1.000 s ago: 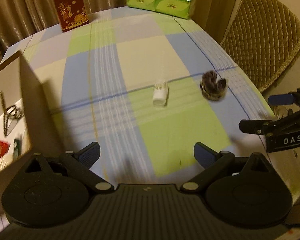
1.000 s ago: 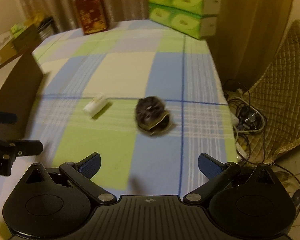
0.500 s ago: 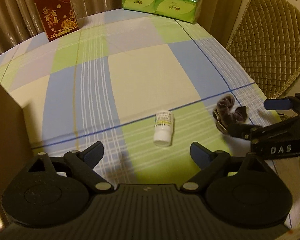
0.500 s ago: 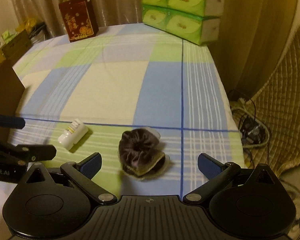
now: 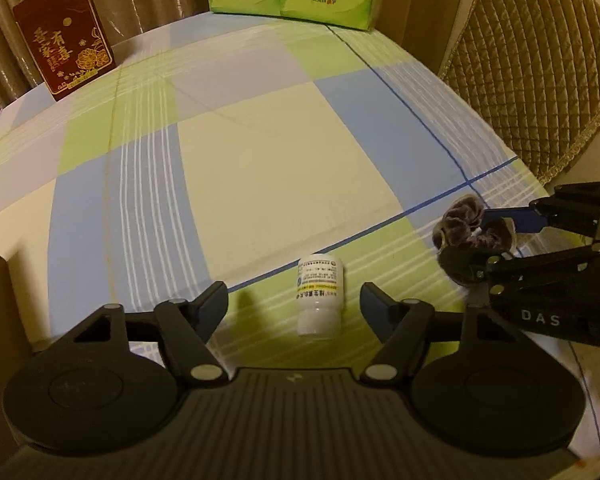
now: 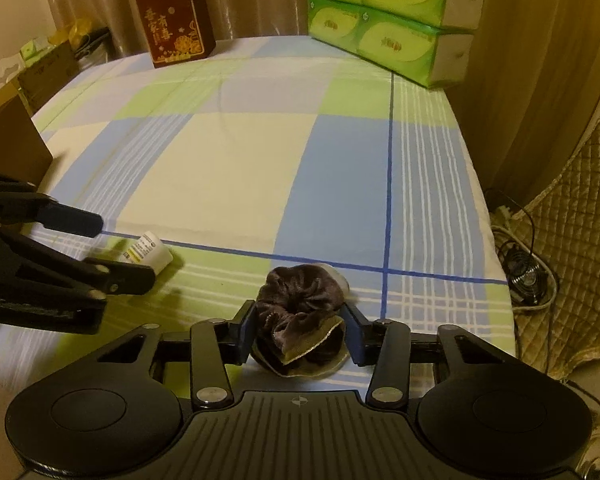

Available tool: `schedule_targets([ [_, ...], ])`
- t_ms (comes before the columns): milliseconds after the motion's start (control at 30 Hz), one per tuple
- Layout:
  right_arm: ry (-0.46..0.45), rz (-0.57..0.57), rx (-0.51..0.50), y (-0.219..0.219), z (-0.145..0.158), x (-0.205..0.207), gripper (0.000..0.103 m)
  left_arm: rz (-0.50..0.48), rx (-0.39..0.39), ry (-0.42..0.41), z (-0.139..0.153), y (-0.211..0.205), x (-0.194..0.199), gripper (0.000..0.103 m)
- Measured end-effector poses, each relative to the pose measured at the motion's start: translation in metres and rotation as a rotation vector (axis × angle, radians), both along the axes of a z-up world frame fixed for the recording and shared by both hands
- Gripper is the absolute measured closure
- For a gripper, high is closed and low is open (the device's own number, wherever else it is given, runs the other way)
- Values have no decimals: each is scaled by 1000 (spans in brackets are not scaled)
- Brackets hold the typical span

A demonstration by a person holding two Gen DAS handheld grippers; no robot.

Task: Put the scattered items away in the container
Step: 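Grasp the dark brown scrunchie with the right tool while the left tool grasps the white pill bottle, then lift and carry the pill bottle and scrunchie over the box with both tools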

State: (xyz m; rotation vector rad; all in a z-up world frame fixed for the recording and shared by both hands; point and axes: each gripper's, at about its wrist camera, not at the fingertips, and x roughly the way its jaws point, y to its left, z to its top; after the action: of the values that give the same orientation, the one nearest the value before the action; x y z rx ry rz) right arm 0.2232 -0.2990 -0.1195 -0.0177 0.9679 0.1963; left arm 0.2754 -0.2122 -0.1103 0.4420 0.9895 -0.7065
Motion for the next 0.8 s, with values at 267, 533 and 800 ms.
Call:
schedule_targets([
  [267,9,17,-20,4,-1,1,61,-20,-2,45,-14,-3,5,72],
  [533,5,44,-47,12,-3,-1,68,-4,-20,29,-14,0,4,80],
  [800,14,48,-47,17,-2,-3,78,56,-3,54,-10,21,-6,81],
])
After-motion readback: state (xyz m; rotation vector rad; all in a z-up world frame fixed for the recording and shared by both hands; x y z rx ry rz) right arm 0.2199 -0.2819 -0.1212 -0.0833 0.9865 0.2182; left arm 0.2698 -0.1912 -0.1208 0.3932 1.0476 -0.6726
